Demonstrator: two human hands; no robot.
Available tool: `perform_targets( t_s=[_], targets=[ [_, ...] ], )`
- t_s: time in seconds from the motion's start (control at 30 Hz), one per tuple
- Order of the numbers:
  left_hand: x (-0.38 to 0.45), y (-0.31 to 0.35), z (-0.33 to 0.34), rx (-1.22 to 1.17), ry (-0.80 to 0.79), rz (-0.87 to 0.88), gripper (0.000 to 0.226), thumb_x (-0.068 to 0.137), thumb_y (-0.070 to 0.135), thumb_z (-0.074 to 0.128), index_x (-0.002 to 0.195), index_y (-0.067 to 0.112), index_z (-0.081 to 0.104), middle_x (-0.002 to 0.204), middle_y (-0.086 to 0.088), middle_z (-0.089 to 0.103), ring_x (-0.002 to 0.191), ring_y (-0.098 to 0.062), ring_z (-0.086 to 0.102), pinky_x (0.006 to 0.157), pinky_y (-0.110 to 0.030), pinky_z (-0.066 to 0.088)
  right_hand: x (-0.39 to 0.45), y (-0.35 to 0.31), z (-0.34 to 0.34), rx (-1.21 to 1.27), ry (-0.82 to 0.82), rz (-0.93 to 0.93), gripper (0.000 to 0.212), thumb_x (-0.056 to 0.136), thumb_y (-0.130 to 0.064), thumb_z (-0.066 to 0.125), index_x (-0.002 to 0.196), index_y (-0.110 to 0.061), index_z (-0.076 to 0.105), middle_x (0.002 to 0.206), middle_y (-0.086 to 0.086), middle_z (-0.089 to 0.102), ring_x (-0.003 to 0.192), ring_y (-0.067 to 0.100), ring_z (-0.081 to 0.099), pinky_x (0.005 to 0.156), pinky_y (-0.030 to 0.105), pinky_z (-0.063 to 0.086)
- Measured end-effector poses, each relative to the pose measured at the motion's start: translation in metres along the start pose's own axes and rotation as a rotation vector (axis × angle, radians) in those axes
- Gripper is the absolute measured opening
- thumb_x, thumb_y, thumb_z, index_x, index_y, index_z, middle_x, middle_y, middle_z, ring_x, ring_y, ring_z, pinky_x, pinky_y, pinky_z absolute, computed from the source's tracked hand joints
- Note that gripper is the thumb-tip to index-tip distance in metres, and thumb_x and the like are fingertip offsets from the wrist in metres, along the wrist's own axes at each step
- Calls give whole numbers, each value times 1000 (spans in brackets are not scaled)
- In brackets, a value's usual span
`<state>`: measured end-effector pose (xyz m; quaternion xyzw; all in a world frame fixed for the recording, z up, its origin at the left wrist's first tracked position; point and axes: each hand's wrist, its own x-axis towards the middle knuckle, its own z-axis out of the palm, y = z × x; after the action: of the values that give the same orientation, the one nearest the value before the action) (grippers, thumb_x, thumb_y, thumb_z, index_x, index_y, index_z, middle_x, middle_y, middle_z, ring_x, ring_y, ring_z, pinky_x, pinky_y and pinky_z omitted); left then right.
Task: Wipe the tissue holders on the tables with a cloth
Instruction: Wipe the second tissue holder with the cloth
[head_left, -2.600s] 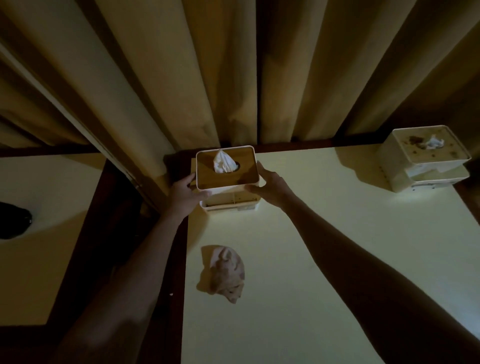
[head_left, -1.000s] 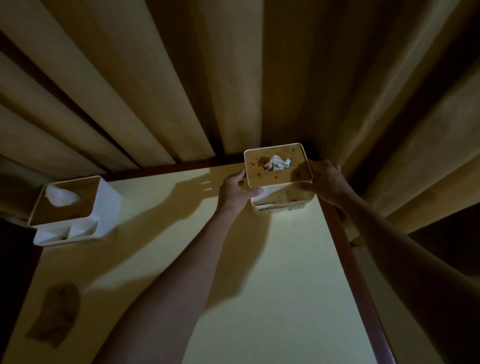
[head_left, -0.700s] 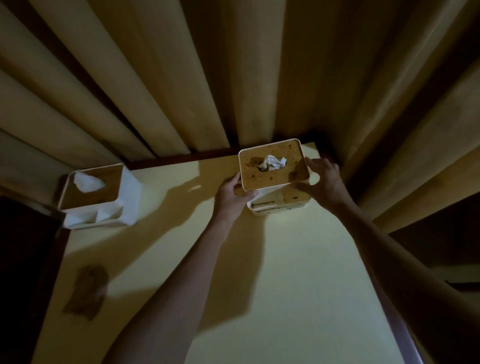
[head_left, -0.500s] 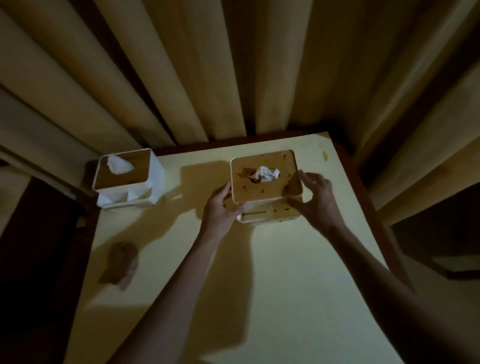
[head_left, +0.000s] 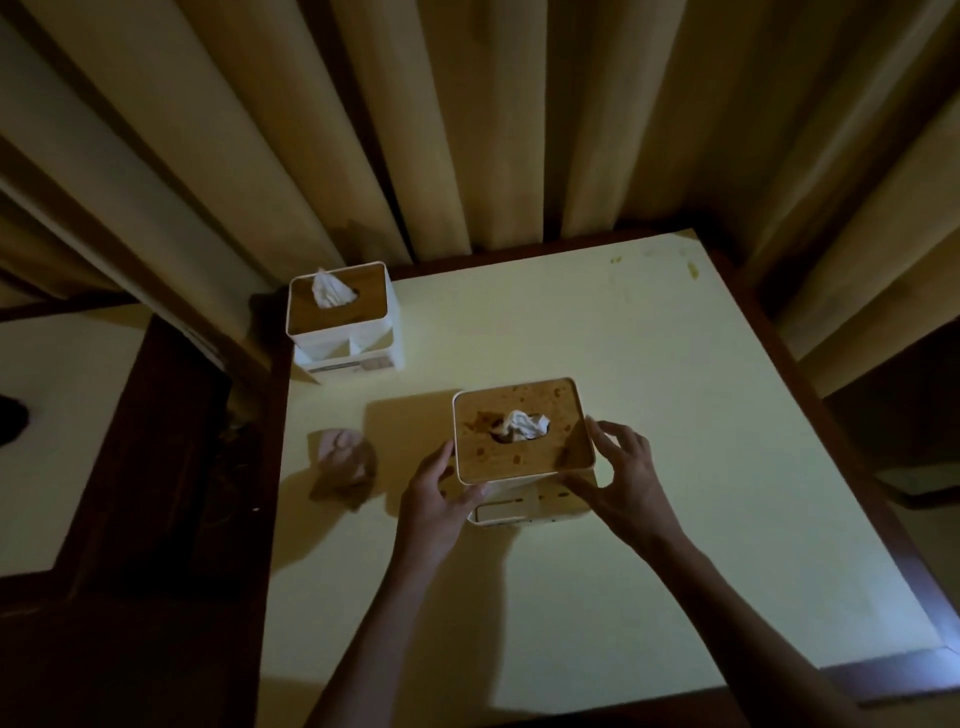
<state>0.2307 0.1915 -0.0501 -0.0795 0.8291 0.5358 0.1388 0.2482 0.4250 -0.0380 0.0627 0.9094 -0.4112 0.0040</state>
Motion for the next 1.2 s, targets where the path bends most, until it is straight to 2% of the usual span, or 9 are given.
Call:
perform_targets(
  t_s=[0.17,0.33,0.5,0.6,0.73,0.83,0.9,1.07,1.2],
  targets=[
    [-13,-11,7,8,3,22,80,71,46,75,141,27,43,135,13,52,121,-6,53,99,-42,49,-15,10,6,-30,-11,41,82,76,-39,76,144,-12,39,137,7,45,130,22,33,108,46,35],
    [-16,-11,15,10,45,27,74,77,27,78,142,25,41,139,10,49,124,-7,49,102,-38,46,-17,13,7,-45,-18,64,81,77,-39,75,145,-14,39,140,6,44,131,23,34,109,48,33],
    [-18,-9,5,69,27,22,78,80,30,75,146,21,35,134,18,37,128,-2,35,107,-22,32,-17,7,8,-250,15,32,89,75,-44,76,148,-16,33,144,8,41,128,32,36,99,48,36],
    [-8,-25,-27,119,168,-8,68,80,25,75,141,20,44,141,4,47,128,-15,46,106,-33,40,-20,-6,12,-320,32,-44,94,75,-39,77,151,-21,25,148,3,33,129,28,31,99,47,35],
    [20,-49,-79,288,404,-6,53,84,11,67,135,18,53,130,-9,55,117,-26,52,88,-24,41,-20,-27,25,-342,-52,-266,72,85,-48,57,148,-29,28,151,-1,31,132,22,27,101,42,33],
    [42,-71,-100,387,318,-50,63,79,20,70,137,27,49,132,-9,51,119,-27,50,92,-35,46,-17,-33,37,-411,-153,-270,70,86,-60,31,149,-30,26,151,-4,34,137,21,27,109,42,29],
    [52,-81,-104,435,249,-40,66,77,18,73,138,20,49,133,-10,51,120,-28,50,96,-39,45,-16,-35,42,-442,-164,-261,70,87,-60,24,149,-30,26,147,-4,39,134,22,33,110,44,29],
    [57,-85,-102,504,247,56,54,80,7,69,132,8,54,116,-16,61,112,-33,55,87,-36,43,-7,-44,49,-432,-130,-187,64,88,-57,26,140,-23,42,138,-2,49,129,22,42,105,46,30],
    [48,-86,-103,364,334,2,48,82,8,68,129,16,57,116,-8,63,109,-28,58,85,-33,45,0,-49,52,-497,-112,-172,44,96,-47,43,133,-25,52,135,1,48,124,24,42,103,44,31]
  ],
)
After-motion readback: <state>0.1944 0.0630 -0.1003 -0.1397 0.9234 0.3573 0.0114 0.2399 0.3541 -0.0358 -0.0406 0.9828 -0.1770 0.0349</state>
